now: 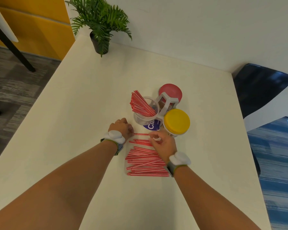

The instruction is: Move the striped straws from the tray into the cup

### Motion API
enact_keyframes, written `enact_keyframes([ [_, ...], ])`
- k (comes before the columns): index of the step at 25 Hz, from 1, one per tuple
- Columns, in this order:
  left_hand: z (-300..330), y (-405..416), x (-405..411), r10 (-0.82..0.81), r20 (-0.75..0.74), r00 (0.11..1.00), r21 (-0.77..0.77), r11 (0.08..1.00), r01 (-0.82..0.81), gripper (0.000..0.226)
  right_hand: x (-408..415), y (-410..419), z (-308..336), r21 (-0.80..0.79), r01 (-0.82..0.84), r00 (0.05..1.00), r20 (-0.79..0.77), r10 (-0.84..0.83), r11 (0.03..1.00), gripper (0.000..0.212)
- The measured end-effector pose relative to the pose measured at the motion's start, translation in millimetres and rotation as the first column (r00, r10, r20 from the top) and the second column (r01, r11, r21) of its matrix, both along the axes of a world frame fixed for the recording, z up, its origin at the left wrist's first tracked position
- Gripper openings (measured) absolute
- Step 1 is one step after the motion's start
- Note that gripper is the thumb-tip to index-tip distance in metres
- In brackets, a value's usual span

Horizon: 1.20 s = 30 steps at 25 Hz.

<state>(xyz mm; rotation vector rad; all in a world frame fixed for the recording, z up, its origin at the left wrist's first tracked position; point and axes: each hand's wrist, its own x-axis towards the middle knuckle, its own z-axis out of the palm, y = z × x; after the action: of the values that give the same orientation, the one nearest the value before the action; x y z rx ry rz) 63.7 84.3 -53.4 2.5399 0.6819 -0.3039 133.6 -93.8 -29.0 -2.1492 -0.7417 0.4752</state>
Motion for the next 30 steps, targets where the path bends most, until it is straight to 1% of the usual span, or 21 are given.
enact_keyframes([
  [2,1.7,-0.7,0.4,-0.071,-0.055,0.996,0.067,0.995,0.074,0.026,-2.9,-13.9,-3.8,-0.073,0.012,1.0,-0.027,-0.014,0.997,0.02],
  [4,1.9,0.8,-3.1,-0.123,-0.089,0.988,0.105,0.986,0.132,0.028,-5.2,-22.3,-4.3,-0.139,-0.027,1.0,-0.015,0.026,0.99,0.027],
  [6,3.0,1.4,-10.5,-0.095,-0.064,0.993,0.089,0.991,0.1,0.027,-7.3,-28.7,-4.5,-0.212,-0.11,0.993,0.021,0.117,0.971,0.032],
  [8,4.3,1.1,-18.7,-0.019,0.011,1.0,0.033,0.999,0.019,0.024,-7.7,-30.1,-6.4,-0.262,-0.151,0.985,0.046,0.169,0.953,0.035],
  [10,6.2,-3.9,-26.9,0.002,0.083,0.997,-0.009,1.0,-0.001,0.023,-10.3,-31.1,-5.9,-0.256,-0.141,0.987,0.038,0.156,0.956,0.036],
  [12,9.1,-14.0,-36.2,-0.023,0.139,0.99,-0.036,0.999,0.028,0.021,-15.3,-33.2,-3.7,-0.243,-0.132,0.989,0.029,0.143,0.961,0.035],
  [14,8.7,-25.0,-41.4,-0.056,0.157,0.986,-0.053,0.997,0.065,0.02,-18.7,-36.0,-3.5,-0.244,-0.134,0.99,0.012,0.141,0.96,0.033],
  [19,5.0,-50.7,-50.5,-0.124,0.073,0.99,0.017,0.992,0.123,0.023,-28.2,-53.0,2.0,-0.226,-0.146,0.989,-0.011,0.147,0.963,0.028],
  [22,4.7,-56.2,-53.8,-0.106,0.091,0.99,-0.009,0.994,0.107,0.025,-28.0,-65.2,1.6,-0.236,-0.137,0.988,0.034,0.15,0.962,0.031],
  [25,4.5,-56.2,-56.2,-0.118,0.103,0.988,-0.08,0.989,0.127,0.039,-26.8,-72.7,-1.0,-0.288,-0.165,0.983,0.03,0.181,0.943,0.043],
  [27,3.5,-56.6,-56.6,-0.167,0.056,0.984,-0.083,0.982,0.172,0.048,-27.2,-76.6,-3.6,-0.344,-0.21,0.973,0.02,0.23,0.915,0.051],
  [30,2.1,-59.2,-55.5,-0.172,0.026,0.985,-0.062,0.983,0.173,0.044,-26.3,-78.5,-8.2,-0.378,-0.232,0.964,0.037,0.264,0.896,0.048],
])
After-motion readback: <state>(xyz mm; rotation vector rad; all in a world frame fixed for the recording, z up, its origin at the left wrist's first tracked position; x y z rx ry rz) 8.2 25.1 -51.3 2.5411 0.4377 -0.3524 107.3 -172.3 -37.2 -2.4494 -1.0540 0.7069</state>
